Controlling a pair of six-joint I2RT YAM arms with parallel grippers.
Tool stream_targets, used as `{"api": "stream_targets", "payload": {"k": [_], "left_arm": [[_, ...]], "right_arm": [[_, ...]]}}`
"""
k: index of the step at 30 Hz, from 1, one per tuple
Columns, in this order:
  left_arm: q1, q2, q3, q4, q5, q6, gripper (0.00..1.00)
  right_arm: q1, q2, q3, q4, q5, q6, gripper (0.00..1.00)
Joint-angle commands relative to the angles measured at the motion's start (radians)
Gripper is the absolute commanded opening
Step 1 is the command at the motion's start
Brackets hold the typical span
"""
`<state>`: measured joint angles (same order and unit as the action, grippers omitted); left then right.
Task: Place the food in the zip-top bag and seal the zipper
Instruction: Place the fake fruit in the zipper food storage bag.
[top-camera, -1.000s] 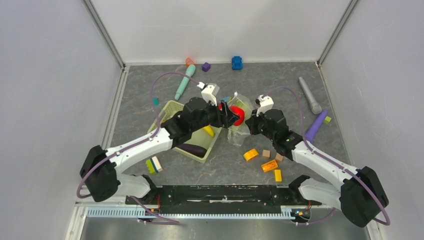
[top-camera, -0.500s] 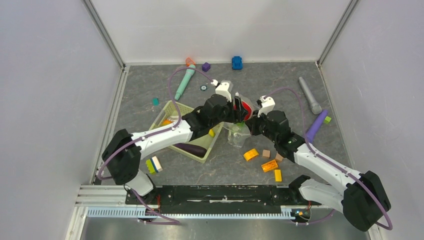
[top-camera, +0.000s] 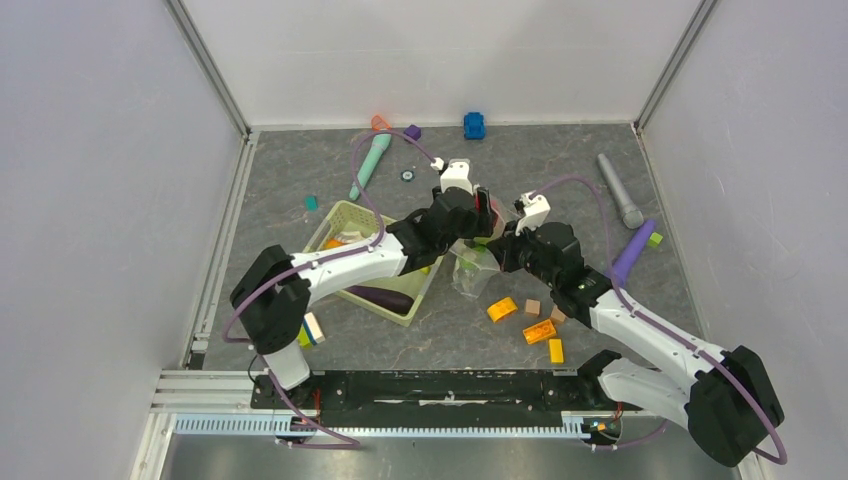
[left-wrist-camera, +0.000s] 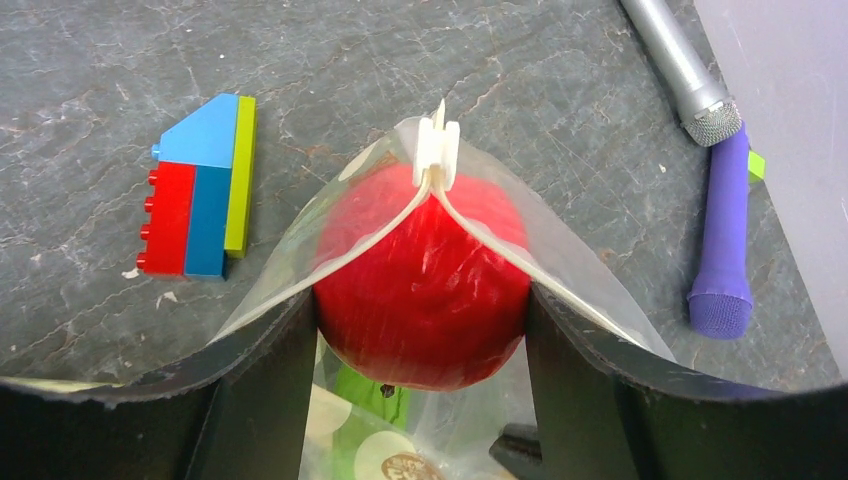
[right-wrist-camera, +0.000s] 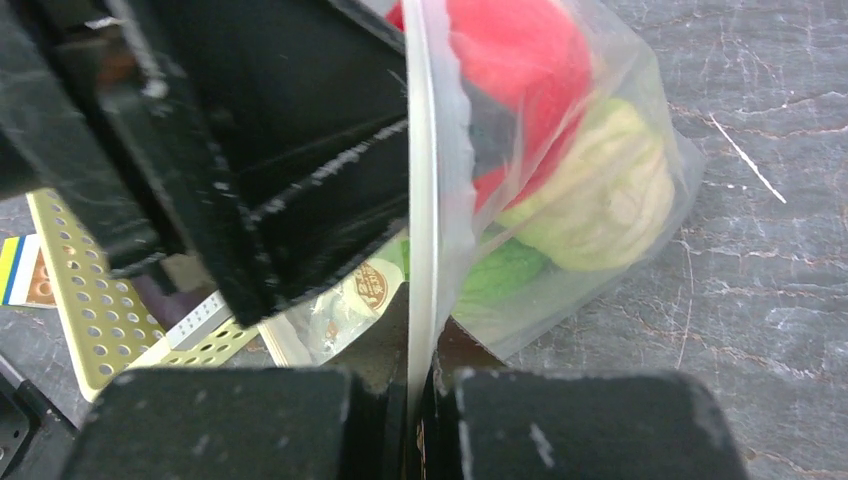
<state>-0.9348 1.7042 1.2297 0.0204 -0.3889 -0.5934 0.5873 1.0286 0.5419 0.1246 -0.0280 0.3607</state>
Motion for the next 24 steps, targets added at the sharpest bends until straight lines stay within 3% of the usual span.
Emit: {"api": "stream_targets", "payload": {"k": [1, 4, 8, 16, 24], "left_arm": [[-0.013, 0.040, 0.073, 0.032, -0.050, -0.031, 0.44], [-0.018, 0.055, 0.092, 0.026, -0.043, -0.031, 0.61], [-0.025, 0.043, 0.093, 0.017, -0.021, -0.011, 0.98], [-0.027, -0.048, 0.102, -0.071, 0.166, 0.064, 1.00], [-0.029, -0.213, 0.018, -0.115, 0.234, 0.082, 1.00]], "right_arm": [[0.002, -0.021, -0.014, 0.079, -0.044, 0.019, 0.03], [0.002, -0.018, -0.005, 0.066, -0.047, 0.015, 0.04], [0.002, -0.028, -0.014, 0.062, -0.015, 0.013, 0.04], [0.002, -0.003, 0.004, 0.028, 0.022, 0.004, 0.04], [0.002, 0.010, 0.010, 0.027, 0.058, 0.002, 0.04]]}}
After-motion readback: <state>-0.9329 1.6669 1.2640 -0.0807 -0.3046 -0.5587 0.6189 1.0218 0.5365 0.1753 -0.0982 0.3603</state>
